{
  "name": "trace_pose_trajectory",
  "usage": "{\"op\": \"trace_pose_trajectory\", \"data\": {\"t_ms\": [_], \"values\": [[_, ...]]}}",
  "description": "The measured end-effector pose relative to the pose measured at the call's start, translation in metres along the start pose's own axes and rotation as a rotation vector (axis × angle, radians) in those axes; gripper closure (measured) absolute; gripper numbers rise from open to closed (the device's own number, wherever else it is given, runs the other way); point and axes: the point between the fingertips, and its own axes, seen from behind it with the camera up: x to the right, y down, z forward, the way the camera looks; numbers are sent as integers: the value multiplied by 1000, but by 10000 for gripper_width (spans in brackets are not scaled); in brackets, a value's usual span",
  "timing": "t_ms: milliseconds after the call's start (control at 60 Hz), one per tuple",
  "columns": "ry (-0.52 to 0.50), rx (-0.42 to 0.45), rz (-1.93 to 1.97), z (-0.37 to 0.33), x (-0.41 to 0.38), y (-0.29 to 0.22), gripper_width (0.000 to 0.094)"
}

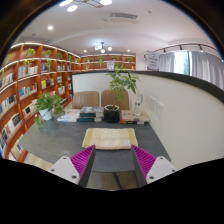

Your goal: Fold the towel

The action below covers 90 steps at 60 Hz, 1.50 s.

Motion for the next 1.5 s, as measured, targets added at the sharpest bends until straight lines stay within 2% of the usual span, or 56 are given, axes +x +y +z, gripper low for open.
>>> {"op": "trace_pose_trajectory", "data": {"t_ms": [133,150,183,467,567,800,917,950,967,1017,1050,1100,1117,1200,1367,1500], "values": [[-41,-68,-21,46,-25,36,238],[-45,-79,-29,23,-20,29,238],[-65,-84,-29,58,-46,44,237],[-184,-204,-102,191,-154,76,224],[-180,-241,-126,243,-177,82,226],[-112,-258,-105,349,-182,79,238],[-93,-303,-126,382,-178,99,308],[-94,-251,-117,389,-180,90,386],[-84,-260,-120,389,-177,93,452],[-74,-245,-102,390,-175,93,532],[-48,-236,-101,391,-169,92,623],[-1,-227,-141,391,-158,90,840],[4,-218,-166,393,-157,90,863],[3,-234,-242,391,-158,92,892],[-20,-327,-279,390,-159,93,903],[-72,-271,-187,379,-152,53,903]]}}
